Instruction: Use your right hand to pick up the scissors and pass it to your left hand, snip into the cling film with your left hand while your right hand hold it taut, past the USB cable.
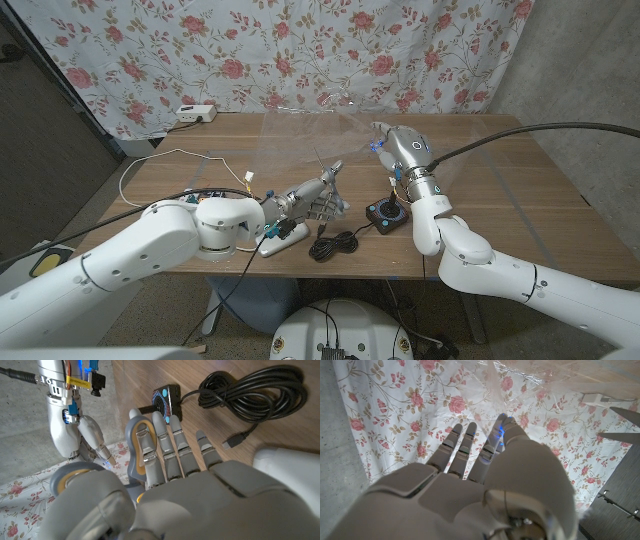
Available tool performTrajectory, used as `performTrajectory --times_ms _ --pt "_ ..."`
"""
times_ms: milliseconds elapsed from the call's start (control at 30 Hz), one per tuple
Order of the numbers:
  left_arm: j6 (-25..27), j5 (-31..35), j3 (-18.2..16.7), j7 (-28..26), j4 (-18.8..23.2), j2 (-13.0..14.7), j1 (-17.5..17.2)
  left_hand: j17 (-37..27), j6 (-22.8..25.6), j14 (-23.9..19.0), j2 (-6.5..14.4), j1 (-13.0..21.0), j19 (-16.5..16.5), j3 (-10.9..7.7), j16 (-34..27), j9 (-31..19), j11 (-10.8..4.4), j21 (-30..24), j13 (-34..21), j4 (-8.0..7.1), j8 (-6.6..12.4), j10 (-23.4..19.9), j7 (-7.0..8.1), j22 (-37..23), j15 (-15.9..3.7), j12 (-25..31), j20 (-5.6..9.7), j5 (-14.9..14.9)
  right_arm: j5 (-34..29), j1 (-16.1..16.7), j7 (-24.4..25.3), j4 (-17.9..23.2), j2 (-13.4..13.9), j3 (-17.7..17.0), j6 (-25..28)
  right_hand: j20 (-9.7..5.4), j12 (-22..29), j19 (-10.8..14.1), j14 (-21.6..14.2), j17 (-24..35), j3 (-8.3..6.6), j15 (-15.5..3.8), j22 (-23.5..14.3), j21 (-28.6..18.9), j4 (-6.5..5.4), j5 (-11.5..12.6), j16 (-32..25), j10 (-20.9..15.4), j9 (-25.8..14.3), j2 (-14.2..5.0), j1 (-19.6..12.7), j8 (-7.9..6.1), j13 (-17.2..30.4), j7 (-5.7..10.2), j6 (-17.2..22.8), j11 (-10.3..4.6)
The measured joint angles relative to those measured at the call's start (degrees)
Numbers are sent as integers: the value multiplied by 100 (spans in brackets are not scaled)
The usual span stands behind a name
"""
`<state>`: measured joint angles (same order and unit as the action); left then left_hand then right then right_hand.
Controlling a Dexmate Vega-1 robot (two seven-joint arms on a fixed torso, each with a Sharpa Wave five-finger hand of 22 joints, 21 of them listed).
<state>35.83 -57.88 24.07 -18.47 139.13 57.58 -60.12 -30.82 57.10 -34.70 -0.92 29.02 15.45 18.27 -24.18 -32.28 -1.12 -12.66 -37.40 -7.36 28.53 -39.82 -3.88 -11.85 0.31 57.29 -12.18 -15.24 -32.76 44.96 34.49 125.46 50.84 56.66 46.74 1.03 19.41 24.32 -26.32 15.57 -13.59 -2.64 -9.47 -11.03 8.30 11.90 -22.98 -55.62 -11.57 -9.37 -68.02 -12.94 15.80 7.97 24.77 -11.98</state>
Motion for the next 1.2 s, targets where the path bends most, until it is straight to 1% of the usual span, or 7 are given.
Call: performTrajectory --times_ms 133,333,400,567,667,833,1200 --pt "4 -1 0 20 -28 -6 18 0 31 0 0 0 0 0 0 17 0 0 -2 0 0 0 -31 0 0 0 0 0 2 0 2 -6 -8 -1 0 0 0 0 0 0 15 0 0 0 15 0 0 0 0 0 0 0 0 0 0 0" --pt "3 3 0 28 -68 -23 30 0 32 0 84 15 0 -25 0 0 0 0 -18 -24 1 0 -32 0 0 34 0 0 3 -2 3 -16 -20 -1 2 0 0 0 0 0 15 0 0 0 15 0 0 0 0 0 0 -1 1 0 0 0" --pt "-3 5 0 31 -73 -24 30 0 32 0 102 33 0 -27 0 -2 0 0 -18 -22 -29 0 -32 0 0 34 0 0 3 -6 3 -20 -23 -1 3 0 0 0 0 -1 15 0 0 0 15 0 0 0 0 0 0 -1 2 0 0 0" --pt "-12 6 0 35 -78 -28 29 0 31 0 248 116 0 -105 0 -2 0 0 -15 8 -37 -1 -31 0 0 34 0 22 3 -13 3 -28 -30 -1 4 0 0 0 0 -1 15 0 0 0 15 0 0 0 0 0 0 -1 6 0 0 0" --pt "-13 7 0 37 -84 -31 28 0 31 0 297 165 0 -167 0 -2 0 0 -10 23 -38 -1 -31 0 0 34 0 31 3 -15 3 -31 -33 -1 4 0 0 0 0 -1 15 0 0 0 15 0 0 0 0 0 0 -1 6 22 21 0" --pt "-20 12 0 42 -100 -39 27 0 30 0 391 259 0 -200 0 -2 0 0 -1 56 -38 -1 -31 0 0 34 0 44 3 -18 3 -35 -35 -1 4 0 0 0 0 -1 15 0 0 0 15 0 0 0 0 0 0 -4 6 22 21 0" --pt "-23 22 18 70 -126 -61 51 0 30 0 457 326 0 -248 -2 -1 0 0 -2 104 -37 -2 -30 0 0 34 0 129 3 -19 3 -40 -39 -1 7 0 -1 0 0 -1 15 0 0 0 15 0 0 0 0 1 0 -4 6 21 21 0"
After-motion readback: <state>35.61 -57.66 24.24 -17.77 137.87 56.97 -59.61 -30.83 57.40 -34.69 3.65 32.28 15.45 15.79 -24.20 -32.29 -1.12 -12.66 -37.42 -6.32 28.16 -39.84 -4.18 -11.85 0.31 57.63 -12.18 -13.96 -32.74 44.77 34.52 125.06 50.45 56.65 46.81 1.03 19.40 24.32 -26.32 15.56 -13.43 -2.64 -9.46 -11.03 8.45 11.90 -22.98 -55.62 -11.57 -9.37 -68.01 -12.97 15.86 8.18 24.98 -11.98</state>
